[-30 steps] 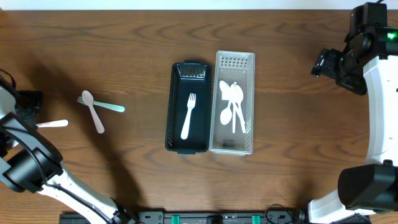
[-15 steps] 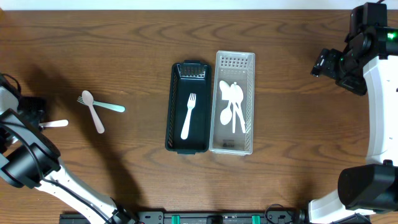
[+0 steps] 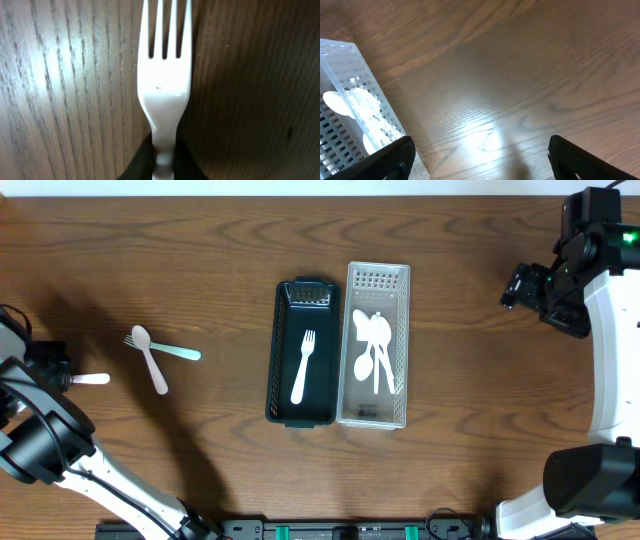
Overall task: Pack container
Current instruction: 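Place the second fork into the black basket and release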
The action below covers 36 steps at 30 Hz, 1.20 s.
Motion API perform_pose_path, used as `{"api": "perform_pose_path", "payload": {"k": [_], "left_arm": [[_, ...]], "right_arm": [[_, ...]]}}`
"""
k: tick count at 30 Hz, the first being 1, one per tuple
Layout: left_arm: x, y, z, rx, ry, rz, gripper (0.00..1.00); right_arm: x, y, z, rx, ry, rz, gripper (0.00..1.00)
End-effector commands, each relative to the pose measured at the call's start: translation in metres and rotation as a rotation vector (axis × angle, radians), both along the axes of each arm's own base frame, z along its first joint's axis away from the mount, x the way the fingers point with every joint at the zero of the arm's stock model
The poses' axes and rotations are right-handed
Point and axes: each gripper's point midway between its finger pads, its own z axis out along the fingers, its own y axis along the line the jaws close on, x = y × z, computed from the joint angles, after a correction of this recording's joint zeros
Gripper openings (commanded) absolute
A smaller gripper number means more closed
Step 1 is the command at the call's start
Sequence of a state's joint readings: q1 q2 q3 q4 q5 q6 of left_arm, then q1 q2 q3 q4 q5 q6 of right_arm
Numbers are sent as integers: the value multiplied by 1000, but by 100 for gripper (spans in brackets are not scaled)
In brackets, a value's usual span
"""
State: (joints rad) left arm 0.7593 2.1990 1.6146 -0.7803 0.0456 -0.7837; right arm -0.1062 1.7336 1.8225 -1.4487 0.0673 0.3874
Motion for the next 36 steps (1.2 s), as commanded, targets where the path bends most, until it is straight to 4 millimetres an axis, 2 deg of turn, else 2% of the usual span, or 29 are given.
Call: {"api": "perform_pose_path", "payload": {"k": [1,5,8,12,15,19,21,23,25,28,30,34,36], "left_arm": [[-10,-6,-20,-39,47,9,6],[-8,-7,-16,-45,36,5,6],[-2,-13,0,-60,-3,-10,6],[16,-24,51,0,-90,-139,6],[33,-45,101,85,-155,-305,6],[63,-96,177,235,-282,-556,6],[78,-131,212,318,-348,-719,6],[87,-170,239,375,-402,-867,6],[93,-211,256,396,-451,-976,6],[96,-279,269,397,-504,-1166,6],[95,-317,269,392,-519,-1289,5],[85,-390,257,370,-510,-1557,6],[79,-417,247,351,-495,-1652,6]], "right_arm": [[-1,-2,-3,1,10,-21,88],[-1,-2,-3,1,9,-21,88],[-1,-2,-3,1,9,-22,88],[0,-2,-3,1,8,-22,88],[0,-2,-2,0,5,-21,88],[4,-3,-2,-1,-9,-21,89],[4,-3,-2,-1,-11,-21,89],[4,-3,-2,-1,-9,-21,89],[4,-3,-2,-1,-8,-21,89],[4,-3,-2,-1,-8,-21,89],[4,-3,-2,-1,-9,-21,89],[3,-2,-2,-3,-6,-12,89],[3,-2,-2,-5,-3,-1,90]]}}
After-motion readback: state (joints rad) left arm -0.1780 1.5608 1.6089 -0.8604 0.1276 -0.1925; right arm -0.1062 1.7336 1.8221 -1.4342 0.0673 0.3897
